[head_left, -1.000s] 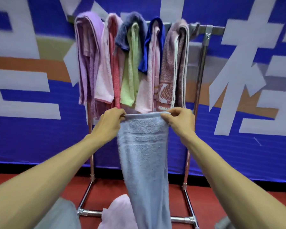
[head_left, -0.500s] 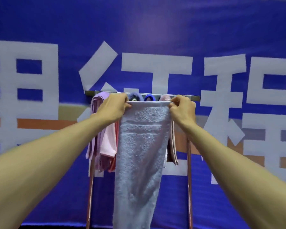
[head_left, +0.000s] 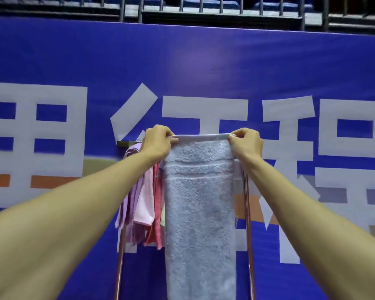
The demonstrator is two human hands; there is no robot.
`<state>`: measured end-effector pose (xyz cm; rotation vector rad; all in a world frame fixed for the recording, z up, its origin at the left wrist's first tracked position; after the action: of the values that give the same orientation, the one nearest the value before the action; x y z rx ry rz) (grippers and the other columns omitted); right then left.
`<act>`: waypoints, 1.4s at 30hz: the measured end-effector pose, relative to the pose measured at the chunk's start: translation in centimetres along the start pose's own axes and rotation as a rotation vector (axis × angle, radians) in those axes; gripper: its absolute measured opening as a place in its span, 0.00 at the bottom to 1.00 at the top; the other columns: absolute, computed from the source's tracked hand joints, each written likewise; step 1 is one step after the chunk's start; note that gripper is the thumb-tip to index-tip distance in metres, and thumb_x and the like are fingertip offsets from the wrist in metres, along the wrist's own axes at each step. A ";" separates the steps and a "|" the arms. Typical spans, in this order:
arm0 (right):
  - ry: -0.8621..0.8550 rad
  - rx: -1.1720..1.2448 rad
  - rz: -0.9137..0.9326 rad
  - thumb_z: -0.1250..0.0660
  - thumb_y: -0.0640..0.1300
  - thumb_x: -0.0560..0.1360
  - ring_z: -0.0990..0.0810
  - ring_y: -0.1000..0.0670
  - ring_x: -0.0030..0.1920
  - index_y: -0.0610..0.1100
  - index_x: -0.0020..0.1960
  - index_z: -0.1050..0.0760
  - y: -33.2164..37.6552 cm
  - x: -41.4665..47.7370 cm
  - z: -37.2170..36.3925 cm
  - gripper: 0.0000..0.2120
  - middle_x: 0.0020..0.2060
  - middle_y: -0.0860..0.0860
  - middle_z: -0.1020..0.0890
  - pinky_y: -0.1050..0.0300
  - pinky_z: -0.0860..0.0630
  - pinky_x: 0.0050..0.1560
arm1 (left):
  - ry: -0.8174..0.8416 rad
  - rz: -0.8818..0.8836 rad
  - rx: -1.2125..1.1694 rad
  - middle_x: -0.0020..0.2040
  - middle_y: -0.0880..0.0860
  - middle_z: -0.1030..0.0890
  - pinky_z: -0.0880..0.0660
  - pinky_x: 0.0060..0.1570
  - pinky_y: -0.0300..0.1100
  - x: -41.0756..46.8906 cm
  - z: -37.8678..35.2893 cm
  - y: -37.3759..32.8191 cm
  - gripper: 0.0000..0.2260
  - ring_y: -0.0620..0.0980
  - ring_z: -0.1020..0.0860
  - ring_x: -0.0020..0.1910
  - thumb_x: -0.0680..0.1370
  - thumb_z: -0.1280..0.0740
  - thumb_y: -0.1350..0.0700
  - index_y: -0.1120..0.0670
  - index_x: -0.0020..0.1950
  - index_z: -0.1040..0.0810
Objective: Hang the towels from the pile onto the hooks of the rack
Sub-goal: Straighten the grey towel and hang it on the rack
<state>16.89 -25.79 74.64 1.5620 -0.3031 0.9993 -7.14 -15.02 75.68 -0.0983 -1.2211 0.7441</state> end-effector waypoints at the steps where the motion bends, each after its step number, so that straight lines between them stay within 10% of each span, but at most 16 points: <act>1: 0.011 0.012 -0.031 0.35 0.42 0.73 0.22 0.49 0.47 0.46 0.42 0.18 -0.4 0.1 0.0 0.07 0.41 0.51 0.18 0.57 0.28 0.45 | 0.013 0.009 -0.040 0.43 0.54 0.18 0.32 0.43 0.41 -0.2 -0.1 -0.1 0.04 0.50 0.24 0.43 0.77 0.31 0.57 0.57 0.46 0.17; 6: 0.191 0.253 -0.280 0.33 0.35 0.69 0.22 0.46 0.34 0.32 0.45 0.20 -4.2 -0.3 -1.5 0.08 0.34 0.43 0.20 0.59 0.26 0.27 | 0.125 0.199 -0.247 0.38 0.54 0.20 0.26 0.41 0.46 -1.6 -1.9 2.5 0.07 0.49 0.26 0.36 0.74 0.30 0.57 0.59 0.41 0.17; 10: 0.215 0.291 -0.381 0.35 0.34 0.70 0.17 0.44 0.36 0.35 0.47 0.20 -6.5 -1.7 -3.0 0.08 0.42 0.40 0.16 0.55 0.23 0.28 | 0.171 0.448 -0.546 0.39 0.56 0.23 0.28 0.34 0.41 -3.5 -5.3 5.0 0.08 0.51 0.26 0.35 0.74 0.30 0.60 0.61 0.50 0.22; 18: 0.359 0.274 -0.375 0.35 0.32 0.69 0.17 0.46 0.30 0.32 0.47 0.20 -6.4 -4.7 -6.2 0.09 0.42 0.40 0.16 0.58 0.23 0.27 | 0.207 0.608 -0.787 0.26 0.54 0.25 0.26 0.19 0.35 -7.3 -8.3 4.3 0.07 0.45 0.27 0.17 0.74 0.34 0.67 0.61 0.36 0.25; 25: 0.470 0.156 -0.141 0.32 0.34 0.71 0.16 0.47 0.41 0.37 0.44 0.17 -2.9 -6.8 -7.6 0.05 0.42 0.43 0.15 0.58 0.20 0.33 | 0.172 0.496 -0.599 0.30 0.59 0.21 0.18 0.34 0.51 -7.1 -7.4 3.8 0.06 0.55 0.21 0.26 0.72 0.31 0.67 0.64 0.34 0.20; 42: 0.672 -0.008 0.080 0.26 0.50 0.71 0.16 0.51 0.39 0.43 0.44 0.15 -2.7 -8.6 -7.5 0.10 0.37 0.46 0.14 0.60 0.19 0.39 | 0.485 0.547 -0.627 0.40 0.64 0.19 0.19 0.39 0.45 -9.0 -10.4 2.2 0.10 0.59 0.18 0.38 0.78 0.42 0.70 0.70 0.47 0.21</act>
<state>10.44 -21.18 66.10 1.1287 0.1019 1.5126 -0.31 -15.17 63.48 -1.1026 -0.9172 0.7169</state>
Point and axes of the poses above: each hand's wrist, its own x-axis towards the middle knuckle, its own z-axis out of the back of the hand, y = z × x, the point moved 10 cm from there along x, towards the middle knuckle
